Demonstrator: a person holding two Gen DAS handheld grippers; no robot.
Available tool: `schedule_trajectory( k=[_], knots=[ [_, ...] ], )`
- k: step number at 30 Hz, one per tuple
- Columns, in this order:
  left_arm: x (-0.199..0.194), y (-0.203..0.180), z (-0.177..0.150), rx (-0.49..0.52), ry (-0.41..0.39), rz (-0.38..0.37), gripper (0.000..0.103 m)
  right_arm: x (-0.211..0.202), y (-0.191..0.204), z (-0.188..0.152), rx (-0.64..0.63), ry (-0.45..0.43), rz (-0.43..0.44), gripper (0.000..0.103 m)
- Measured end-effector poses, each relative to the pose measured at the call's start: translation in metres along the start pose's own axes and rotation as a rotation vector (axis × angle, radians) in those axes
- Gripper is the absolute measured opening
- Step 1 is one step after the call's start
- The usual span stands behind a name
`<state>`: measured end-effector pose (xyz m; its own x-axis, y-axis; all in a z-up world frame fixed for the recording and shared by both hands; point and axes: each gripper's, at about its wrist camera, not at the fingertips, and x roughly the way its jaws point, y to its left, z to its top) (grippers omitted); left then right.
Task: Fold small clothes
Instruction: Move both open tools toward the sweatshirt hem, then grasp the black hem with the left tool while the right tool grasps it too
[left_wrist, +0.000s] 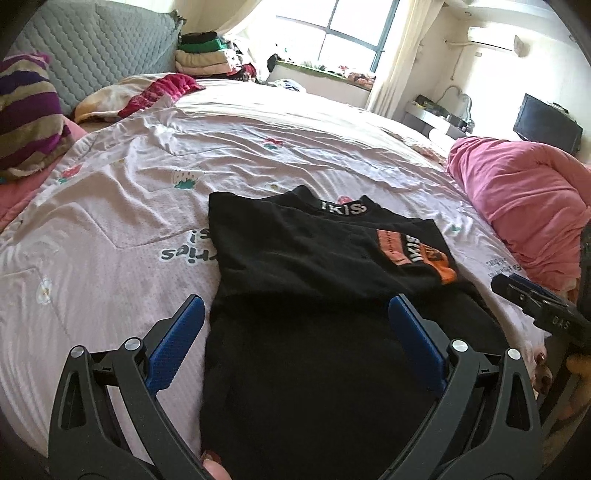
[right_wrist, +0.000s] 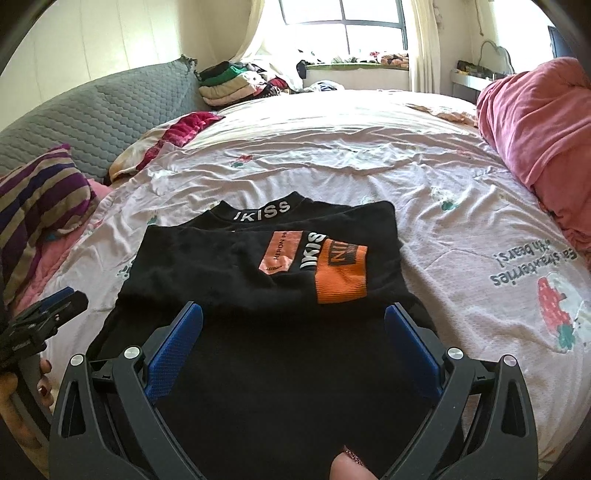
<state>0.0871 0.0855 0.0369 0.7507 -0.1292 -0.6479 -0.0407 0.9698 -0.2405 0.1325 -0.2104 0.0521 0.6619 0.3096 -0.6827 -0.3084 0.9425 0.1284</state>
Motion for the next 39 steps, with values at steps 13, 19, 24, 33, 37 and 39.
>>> schedule_trajectory(
  k=[13, 19, 24, 33, 37, 39],
  knots=[
    [-0.021, -0.003, -0.026, -0.001, 0.030, 0.057, 0.093, -0.028, -0.014, -0.014, -0.023, -0.009, 0.004, 0.098],
    [-0.026, 0.010, -0.039, -0.034, 0.056, 0.096, 0.093, -0.035, -0.027, -0.026, -0.006, 0.000, 0.000, 0.098],
    [-0.030, 0.018, -0.048, -0.045, 0.073, 0.129, 0.093, -0.040, -0.037, -0.036, 0.013, 0.008, -0.003, 0.098],
    [-0.041, 0.027, -0.062, -0.047, 0.103, 0.154, 0.093, -0.047, -0.048, -0.052, 0.028, 0.022, -0.012, 0.098],
    [-0.044, 0.028, -0.070, -0.040, 0.120, 0.150, 0.093, -0.049, -0.052, -0.059, 0.031, 0.030, -0.015, 0.098],
    [-0.046, 0.027, -0.076, -0.028, 0.134, 0.143, 0.089, -0.051, -0.055, -0.063, 0.033, 0.035, -0.018, 0.098]
  ],
)
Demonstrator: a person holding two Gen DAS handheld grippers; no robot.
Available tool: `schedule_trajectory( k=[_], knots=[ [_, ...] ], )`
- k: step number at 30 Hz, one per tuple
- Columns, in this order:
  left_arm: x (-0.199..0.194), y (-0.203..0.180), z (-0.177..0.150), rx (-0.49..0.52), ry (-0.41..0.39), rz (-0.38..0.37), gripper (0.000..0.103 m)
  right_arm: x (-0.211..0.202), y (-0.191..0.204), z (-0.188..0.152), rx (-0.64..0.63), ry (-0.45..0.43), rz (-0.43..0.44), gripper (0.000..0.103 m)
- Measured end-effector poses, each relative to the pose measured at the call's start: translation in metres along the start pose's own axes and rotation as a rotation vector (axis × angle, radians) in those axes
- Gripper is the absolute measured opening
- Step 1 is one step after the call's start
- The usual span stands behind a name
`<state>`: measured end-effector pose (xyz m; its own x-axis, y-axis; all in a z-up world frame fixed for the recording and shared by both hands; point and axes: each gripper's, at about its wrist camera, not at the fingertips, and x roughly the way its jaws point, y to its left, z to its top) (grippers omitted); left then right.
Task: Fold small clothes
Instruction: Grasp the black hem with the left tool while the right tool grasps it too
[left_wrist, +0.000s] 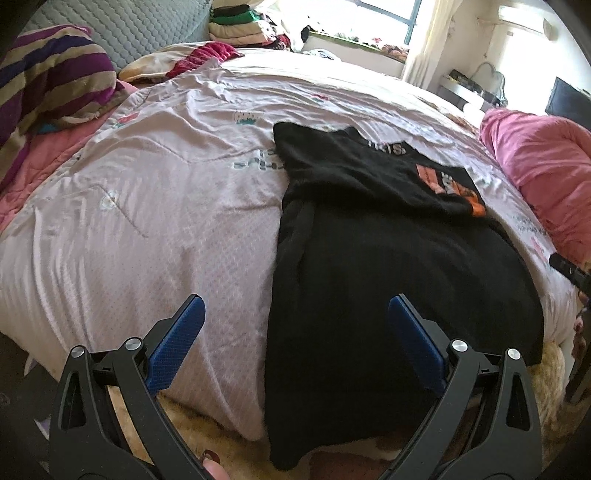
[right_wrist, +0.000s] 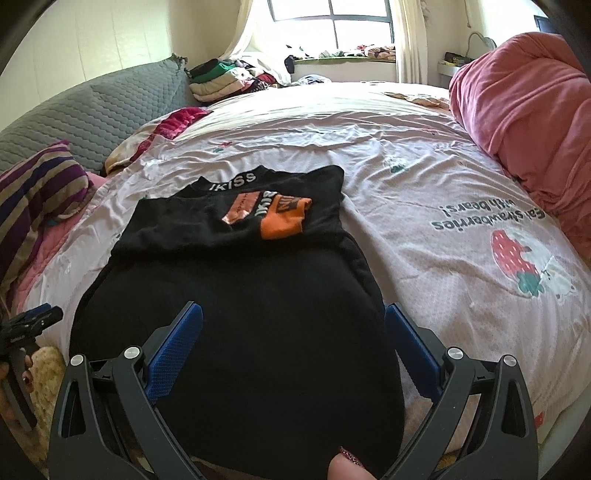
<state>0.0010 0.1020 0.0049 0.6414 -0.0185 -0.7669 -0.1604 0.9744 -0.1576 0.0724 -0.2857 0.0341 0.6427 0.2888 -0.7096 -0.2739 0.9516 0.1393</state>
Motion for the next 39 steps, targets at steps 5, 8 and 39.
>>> schedule_trajectory(
  k=[5, 8, 39],
  knots=[
    [-0.003, 0.004, -0.013, -0.008, 0.032, -0.027, 0.058, -0.004, -0.007, -0.009, 0.006, 0.007, -0.006, 0.098],
    [-0.005, 0.006, -0.020, -0.016, 0.056, -0.069, 0.042, -0.006, -0.011, -0.015, 0.014, 0.011, -0.009, 0.098],
    [0.025, -0.001, -0.072, -0.019, 0.243, -0.087, 0.038, -0.017, -0.039, -0.091, -0.052, 0.195, 0.074, 0.098]
  ],
)
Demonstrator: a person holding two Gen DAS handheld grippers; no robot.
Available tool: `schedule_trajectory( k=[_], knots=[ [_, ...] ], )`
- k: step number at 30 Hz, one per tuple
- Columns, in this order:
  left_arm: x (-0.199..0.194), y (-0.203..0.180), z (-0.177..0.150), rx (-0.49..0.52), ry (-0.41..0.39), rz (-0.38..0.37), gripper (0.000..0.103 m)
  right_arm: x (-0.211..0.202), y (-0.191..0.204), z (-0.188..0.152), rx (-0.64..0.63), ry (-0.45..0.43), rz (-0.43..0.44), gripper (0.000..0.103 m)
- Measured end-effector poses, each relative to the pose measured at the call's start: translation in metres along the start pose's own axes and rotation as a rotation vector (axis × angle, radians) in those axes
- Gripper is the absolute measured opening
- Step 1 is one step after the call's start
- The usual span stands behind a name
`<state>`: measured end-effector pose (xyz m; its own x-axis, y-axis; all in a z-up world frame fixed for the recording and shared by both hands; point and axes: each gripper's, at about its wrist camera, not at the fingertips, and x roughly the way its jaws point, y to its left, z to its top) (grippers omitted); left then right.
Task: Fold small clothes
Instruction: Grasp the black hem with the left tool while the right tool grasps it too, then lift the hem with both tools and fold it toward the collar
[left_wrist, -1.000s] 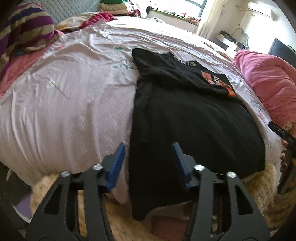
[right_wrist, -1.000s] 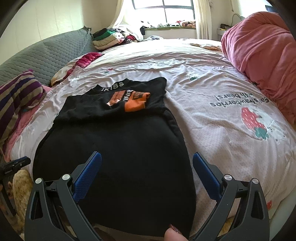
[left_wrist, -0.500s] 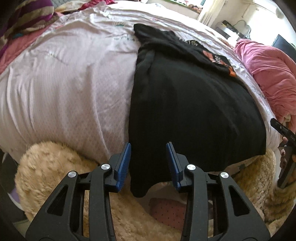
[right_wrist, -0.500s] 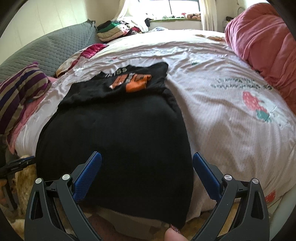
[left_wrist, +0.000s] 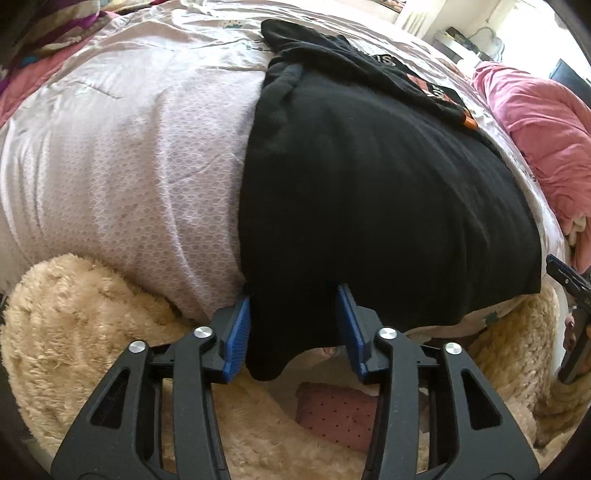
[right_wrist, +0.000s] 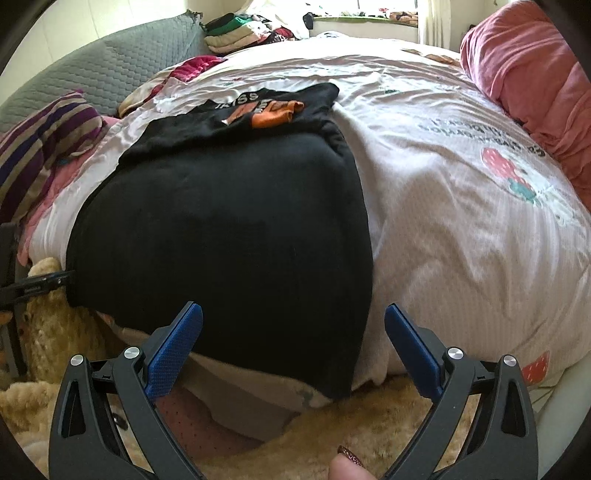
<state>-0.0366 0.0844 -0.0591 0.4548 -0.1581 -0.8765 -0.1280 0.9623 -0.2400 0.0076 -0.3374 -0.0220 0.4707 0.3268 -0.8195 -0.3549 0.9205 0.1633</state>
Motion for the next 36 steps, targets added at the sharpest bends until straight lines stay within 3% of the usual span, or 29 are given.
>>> schedule_trajectory(
  k=[8, 9, 11, 14, 16, 26, 30, 36],
  knots=[
    [0.003, 0.000, -0.001, 0.006, 0.006, 0.002, 0.038, 0.011, -0.009, -0.011, 0.025, 0.060, -0.006, 0.092],
    [0.004, 0.000, -0.001, 0.007, 0.007, 0.003, 0.038, 0.013, -0.011, -0.012, 0.029, 0.070, -0.003, 0.081],
    [0.005, 0.000, -0.001, 0.002, 0.009, -0.001, 0.038, 0.016, -0.014, -0.015, 0.031, 0.081, -0.006, 0.071],
    [0.006, 0.001, -0.003, -0.002, 0.010, 0.001, 0.039, 0.020, -0.017, -0.020, 0.024, 0.101, -0.022, 0.042],
    [0.006, 0.000, -0.002, 0.002, 0.009, 0.011, 0.040, 0.019, -0.018, -0.022, 0.018, 0.103, -0.034, 0.009],
    [0.006, 0.000, -0.002, -0.011, 0.005, 0.021, 0.041, -0.038, -0.003, -0.001, -0.003, -0.086, 0.123, 0.009],
    [0.002, 0.003, -0.004, -0.025, 0.000, 0.026, 0.027, -0.054, -0.002, 0.013, -0.002, -0.154, 0.153, 0.009],
    [-0.015, 0.010, -0.005, -0.085, -0.036, -0.050, 0.004, -0.056, -0.005, 0.028, 0.023, -0.186, 0.152, 0.008]
  ],
)
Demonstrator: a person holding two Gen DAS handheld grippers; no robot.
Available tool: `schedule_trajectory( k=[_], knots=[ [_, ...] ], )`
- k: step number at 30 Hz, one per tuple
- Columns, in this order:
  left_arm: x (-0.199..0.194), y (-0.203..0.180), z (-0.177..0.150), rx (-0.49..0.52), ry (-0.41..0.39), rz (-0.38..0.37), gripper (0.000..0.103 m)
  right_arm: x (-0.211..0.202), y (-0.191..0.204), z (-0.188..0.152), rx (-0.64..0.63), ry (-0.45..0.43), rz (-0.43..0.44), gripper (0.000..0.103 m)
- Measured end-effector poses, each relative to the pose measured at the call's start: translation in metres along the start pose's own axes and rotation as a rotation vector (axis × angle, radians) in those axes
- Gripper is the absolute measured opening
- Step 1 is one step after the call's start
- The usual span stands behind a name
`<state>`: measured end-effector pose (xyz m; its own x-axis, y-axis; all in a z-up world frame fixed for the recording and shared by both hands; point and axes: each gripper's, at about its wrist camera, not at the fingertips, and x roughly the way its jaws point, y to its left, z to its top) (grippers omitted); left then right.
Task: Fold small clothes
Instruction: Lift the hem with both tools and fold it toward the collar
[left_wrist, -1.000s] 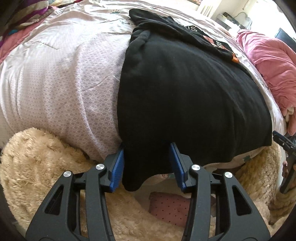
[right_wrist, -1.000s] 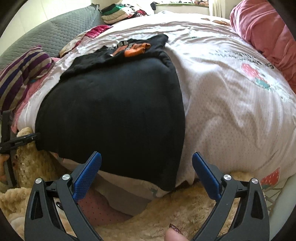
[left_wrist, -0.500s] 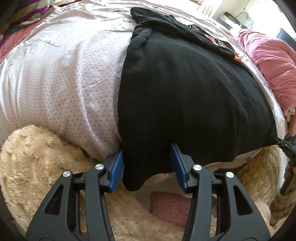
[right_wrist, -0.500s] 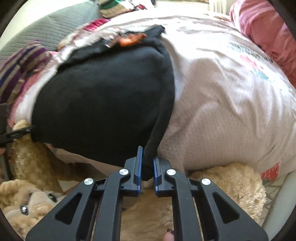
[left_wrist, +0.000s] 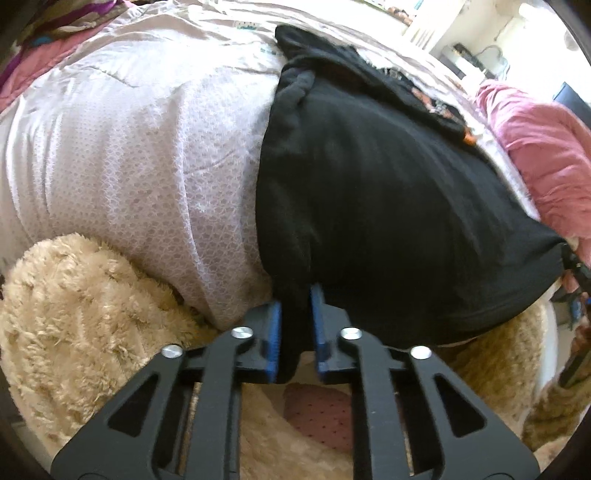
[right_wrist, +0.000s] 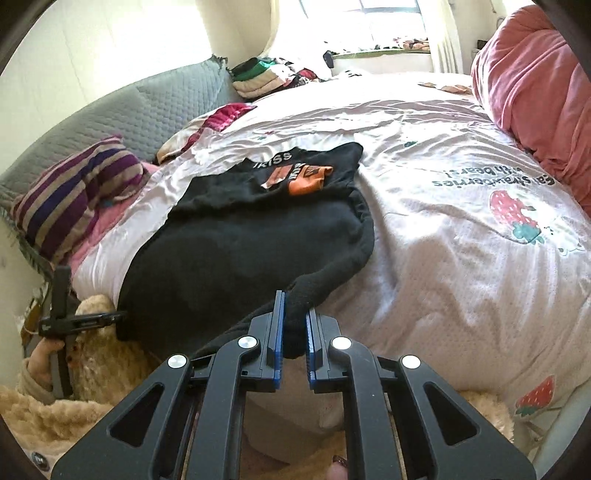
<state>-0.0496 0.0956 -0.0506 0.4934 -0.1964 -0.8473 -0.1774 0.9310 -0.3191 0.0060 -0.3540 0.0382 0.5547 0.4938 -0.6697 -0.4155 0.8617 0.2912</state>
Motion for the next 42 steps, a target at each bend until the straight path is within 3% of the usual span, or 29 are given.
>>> schedule_trajectory(
  k=[8, 17, 25, 42],
  knots=[
    [-0.050, 0.008, 0.015, -0.047, -0.129, -0.097, 0.003, -0.007, -0.007, 0.005, 0.025, -0.042, -0.016, 0.008],
    [-0.086, 0.010, 0.043, -0.069, -0.256, -0.151, 0.003, -0.024, -0.012, 0.024, 0.042, -0.129, -0.031, 0.008],
    [-0.094, 0.004, 0.069, -0.055, -0.325, -0.142, 0.003, -0.028, -0.012, 0.046, 0.048, -0.193, -0.036, 0.008],
    [-0.099, -0.003, 0.109, -0.031, -0.395, -0.122, 0.003, -0.018, -0.002, 0.094, -0.015, -0.262, -0.060, 0.008]
  ],
)
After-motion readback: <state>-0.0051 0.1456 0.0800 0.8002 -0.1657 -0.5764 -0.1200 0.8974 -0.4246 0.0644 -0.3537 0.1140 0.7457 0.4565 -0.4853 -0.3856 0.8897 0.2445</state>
